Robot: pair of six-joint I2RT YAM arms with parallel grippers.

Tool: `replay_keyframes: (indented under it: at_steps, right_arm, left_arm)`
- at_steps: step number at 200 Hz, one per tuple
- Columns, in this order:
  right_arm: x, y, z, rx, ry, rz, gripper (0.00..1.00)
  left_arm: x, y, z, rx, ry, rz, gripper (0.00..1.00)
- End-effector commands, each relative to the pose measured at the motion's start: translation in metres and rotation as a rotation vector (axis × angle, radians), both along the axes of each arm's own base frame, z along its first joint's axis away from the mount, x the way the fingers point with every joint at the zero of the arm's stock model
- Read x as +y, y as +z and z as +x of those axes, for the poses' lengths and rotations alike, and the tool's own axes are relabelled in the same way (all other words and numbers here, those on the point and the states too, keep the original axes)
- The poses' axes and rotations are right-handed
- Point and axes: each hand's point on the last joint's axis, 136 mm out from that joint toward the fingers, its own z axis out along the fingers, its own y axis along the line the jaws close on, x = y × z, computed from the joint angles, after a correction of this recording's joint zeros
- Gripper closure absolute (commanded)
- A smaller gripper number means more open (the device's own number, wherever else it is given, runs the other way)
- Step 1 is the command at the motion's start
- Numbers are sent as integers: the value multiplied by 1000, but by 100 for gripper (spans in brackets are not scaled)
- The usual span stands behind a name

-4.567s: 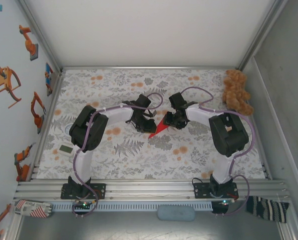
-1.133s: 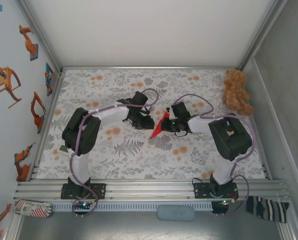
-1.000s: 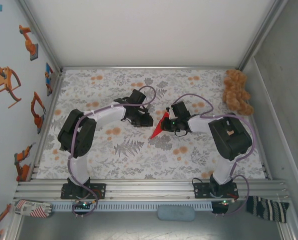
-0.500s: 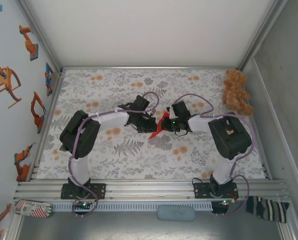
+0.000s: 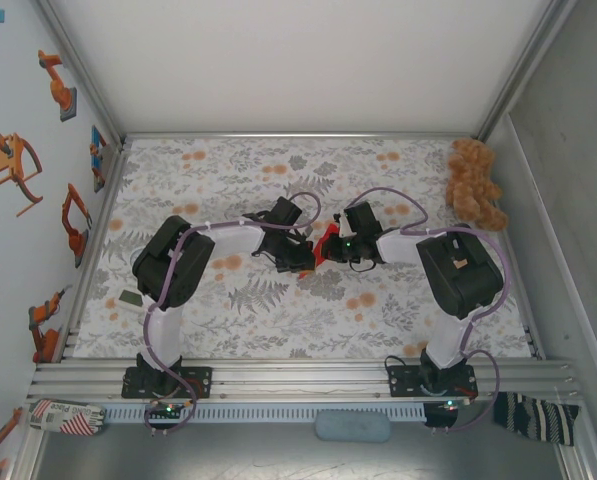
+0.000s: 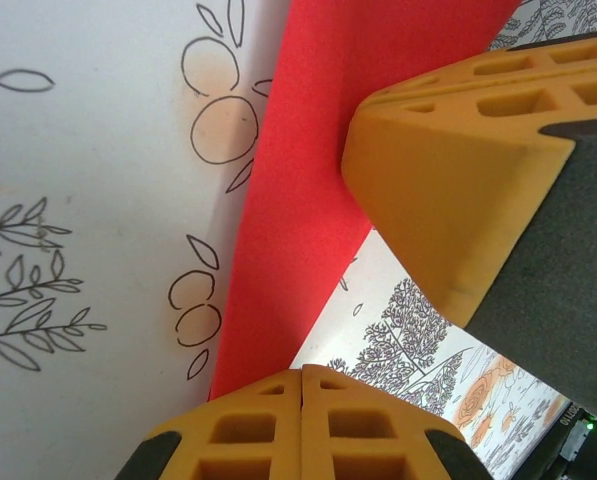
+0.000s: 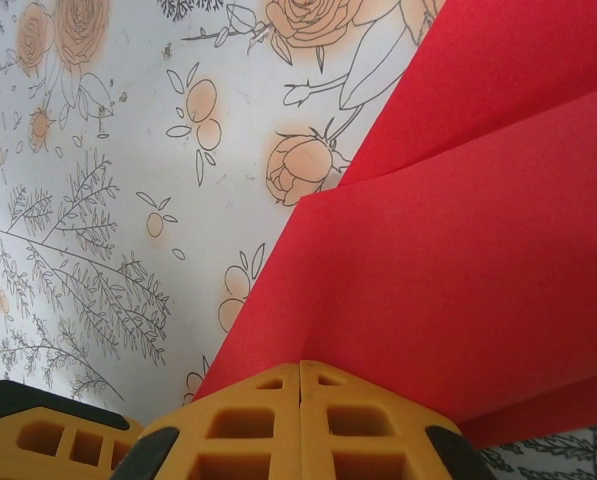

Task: Fold a paper plane with a square sheet of paper (pick it up from the middle)
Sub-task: Fold the wing for the fifth time at the center of the table.

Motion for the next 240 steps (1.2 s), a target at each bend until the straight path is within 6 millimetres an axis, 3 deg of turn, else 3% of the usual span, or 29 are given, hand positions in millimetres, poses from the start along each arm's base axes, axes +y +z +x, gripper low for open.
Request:
replay_keyframes:
  at_steps: [1, 92, 153, 240]
  right_arm:
    - [-15, -32, -15, 99, -18, -86, 95]
    - [-23, -47, -22, 145, -20, -139, 95]
    - [-37, -58, -29, 180, -26, -225, 96]
    - [-37, -58, -29, 184, -26, -225, 96]
  left_arm:
    - [5, -9, -1, 27, 6, 33, 94]
    - [21, -28, -13, 75, 29, 57, 93]
    - [32, -25, -25, 93, 42, 54, 92]
    - [61, -15, -45, 92, 50, 118, 91]
